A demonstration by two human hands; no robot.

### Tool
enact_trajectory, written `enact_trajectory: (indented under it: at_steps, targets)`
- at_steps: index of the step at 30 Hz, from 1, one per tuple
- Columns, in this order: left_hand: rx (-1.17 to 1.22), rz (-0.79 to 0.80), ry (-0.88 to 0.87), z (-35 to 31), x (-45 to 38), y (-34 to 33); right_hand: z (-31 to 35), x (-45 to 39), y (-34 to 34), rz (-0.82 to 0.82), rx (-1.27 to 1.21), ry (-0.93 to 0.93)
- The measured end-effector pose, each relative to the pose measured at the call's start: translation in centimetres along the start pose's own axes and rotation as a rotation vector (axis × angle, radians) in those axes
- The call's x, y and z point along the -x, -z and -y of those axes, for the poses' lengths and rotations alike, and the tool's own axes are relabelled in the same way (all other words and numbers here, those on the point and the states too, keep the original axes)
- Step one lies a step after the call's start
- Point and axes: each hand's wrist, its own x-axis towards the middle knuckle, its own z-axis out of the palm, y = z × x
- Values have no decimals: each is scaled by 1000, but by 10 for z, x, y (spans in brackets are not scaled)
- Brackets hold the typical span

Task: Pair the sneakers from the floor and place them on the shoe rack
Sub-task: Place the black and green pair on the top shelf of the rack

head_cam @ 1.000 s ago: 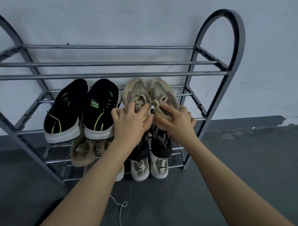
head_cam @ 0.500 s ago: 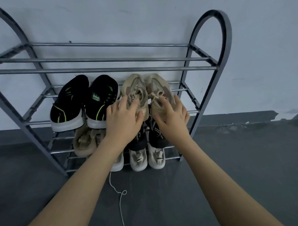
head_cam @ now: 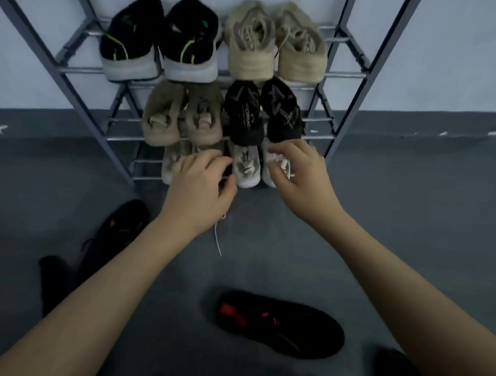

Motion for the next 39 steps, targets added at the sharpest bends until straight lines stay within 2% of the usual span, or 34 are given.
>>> enact_trajectory:
  at_steps: [6,9,11,14,17,23,28,33,39]
  targets:
    - [13,260,-100,-5,86,-68,-49,88,-24,216,48,-105]
    - [81,439,-48,-8,126,-101,-74,142,-40,365,96,-191]
    - [110,585,-6,-11,146,-119,-88,175,-47,497,143,-252]
    - [18,772,-30,-7,170,-143,-105,214,-54,770,288,-309]
    - [-45,855,-42,0,182,-156,-114,241,-63,903,372,-286]
    - [-175,831,-218,10,175,-170,-122,250,-78,852,448,-169]
    - [-70,658,-181,16,184,-167,-129,242,-80,757,446,-25]
    - [40,433,55,27,194,-148,-121,207,-88,698,328,72]
    - [71,294,542,38,199,-121,-92,169,-124,782,340,133]
